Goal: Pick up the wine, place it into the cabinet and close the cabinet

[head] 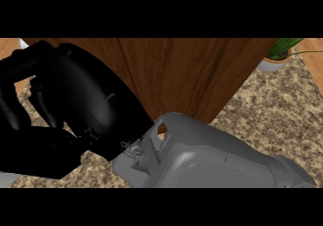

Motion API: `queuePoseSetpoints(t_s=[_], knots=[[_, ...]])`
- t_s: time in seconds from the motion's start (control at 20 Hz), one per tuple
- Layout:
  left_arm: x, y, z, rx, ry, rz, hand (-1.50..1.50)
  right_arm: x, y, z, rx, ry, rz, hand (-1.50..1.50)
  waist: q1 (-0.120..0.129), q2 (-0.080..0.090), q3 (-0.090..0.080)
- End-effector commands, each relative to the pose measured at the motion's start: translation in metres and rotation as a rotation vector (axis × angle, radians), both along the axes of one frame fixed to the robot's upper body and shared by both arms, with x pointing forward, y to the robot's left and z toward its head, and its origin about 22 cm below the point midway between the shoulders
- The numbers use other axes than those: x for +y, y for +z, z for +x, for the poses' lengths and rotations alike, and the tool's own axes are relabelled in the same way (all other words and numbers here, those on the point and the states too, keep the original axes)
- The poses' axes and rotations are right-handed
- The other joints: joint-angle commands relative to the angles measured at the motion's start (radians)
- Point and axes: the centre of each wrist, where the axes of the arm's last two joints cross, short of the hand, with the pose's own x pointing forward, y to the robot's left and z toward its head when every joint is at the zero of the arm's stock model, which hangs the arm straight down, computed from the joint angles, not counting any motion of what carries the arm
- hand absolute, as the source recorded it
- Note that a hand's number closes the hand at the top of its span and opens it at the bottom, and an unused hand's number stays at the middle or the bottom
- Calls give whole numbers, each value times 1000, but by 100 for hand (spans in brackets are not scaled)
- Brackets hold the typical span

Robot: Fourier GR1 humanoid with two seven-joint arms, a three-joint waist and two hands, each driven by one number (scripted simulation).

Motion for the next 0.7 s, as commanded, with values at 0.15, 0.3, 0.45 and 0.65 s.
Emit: queuePoseSetpoints(t_s=[0.15, 0.3, 0.45, 0.65], knots=[[0, 3, -1, -17, 14, 26, -150, -4, -10, 55, 17, -78, -23, 150, -7, -3, 1], [0, 9, 3, 4, 6, 15, -150, -13, -6, 86, 44, -100, -13, 150, -4, -1, 1], [-6, 14, -3, -6, -20, 17, -150, -22, -19, 107, 46, -114, -28, 150, 3, 0, 2], [-12, 21, 1, -6, -6, 23, -150, -14, -26, 111, 12, -144, -28, 150, 2, 1, 2]])
